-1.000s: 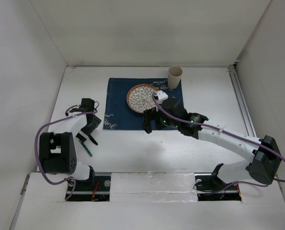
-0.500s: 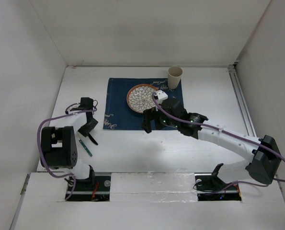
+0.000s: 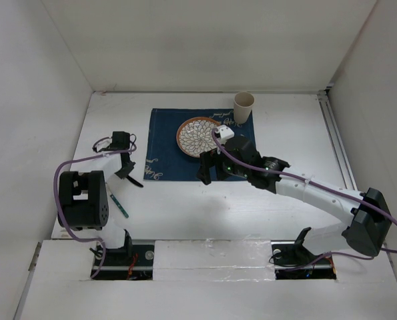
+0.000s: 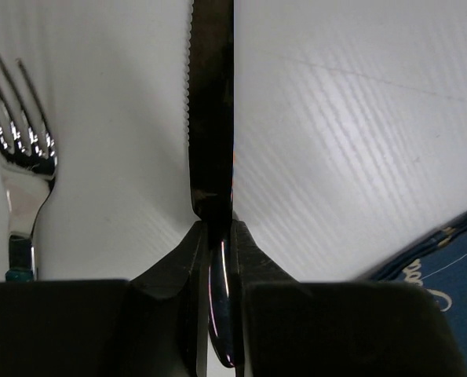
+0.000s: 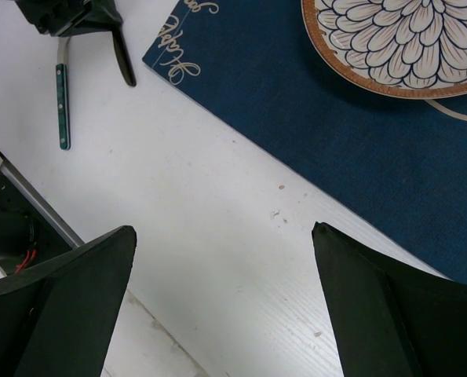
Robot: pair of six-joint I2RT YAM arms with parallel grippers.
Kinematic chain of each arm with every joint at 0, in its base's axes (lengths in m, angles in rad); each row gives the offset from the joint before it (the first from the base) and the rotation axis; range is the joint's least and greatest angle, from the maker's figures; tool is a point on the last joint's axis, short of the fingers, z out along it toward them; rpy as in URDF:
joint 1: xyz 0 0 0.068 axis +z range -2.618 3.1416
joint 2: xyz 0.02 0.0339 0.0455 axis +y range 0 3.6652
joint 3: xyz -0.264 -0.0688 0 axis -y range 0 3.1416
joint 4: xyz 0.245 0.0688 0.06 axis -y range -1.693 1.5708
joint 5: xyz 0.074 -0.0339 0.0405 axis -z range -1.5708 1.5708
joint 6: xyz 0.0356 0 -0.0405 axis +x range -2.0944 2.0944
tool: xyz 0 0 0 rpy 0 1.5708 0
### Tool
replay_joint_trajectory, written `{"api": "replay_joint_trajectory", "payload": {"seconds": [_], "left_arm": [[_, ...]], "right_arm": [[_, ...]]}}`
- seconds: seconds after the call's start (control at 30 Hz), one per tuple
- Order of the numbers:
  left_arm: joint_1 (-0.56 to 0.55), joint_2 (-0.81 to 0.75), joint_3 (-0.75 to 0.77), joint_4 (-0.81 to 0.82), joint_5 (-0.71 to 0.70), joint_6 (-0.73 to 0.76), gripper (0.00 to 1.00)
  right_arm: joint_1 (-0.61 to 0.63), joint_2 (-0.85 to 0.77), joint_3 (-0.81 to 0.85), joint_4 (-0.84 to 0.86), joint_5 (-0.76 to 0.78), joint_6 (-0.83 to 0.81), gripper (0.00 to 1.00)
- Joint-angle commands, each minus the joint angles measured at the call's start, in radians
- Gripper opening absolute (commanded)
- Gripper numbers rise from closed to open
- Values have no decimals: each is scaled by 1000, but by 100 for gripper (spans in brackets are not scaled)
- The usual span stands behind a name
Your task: Set the dinner table for one person
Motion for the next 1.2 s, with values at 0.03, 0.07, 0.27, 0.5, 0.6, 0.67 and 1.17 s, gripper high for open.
{"api": "replay_joint_trajectory", "payload": {"seconds": [0.03, 0.07, 0.27, 0.5, 0.6, 0.67, 1.17], "left_arm": [[-22, 101, 2, -67, 71, -24, 0], [-34, 79, 20, -86, 49, -24, 0], [-34, -76, 141, -219, -3, -15, 0], [-34, -159, 194, -250, -1, 53, 0], [-34, -216, 194, -228, 61, 100, 0], [-34, -263, 194, -194, 151, 129, 0], [-661, 124, 665, -197, 69, 56, 0]], "right_arm": [[-15, 2, 2, 59, 12, -13, 100], [-15, 2, 2, 59, 12, -13, 100], [-35, 2, -17, 68, 23, -13, 100], [-57, 2, -17, 68, 41, -4, 100], [-66, -8, -17, 56, 58, -4, 100], [-66, -65, -8, 46, 92, 21, 100], [-259, -306, 256, -329, 274, 10, 100]]}}
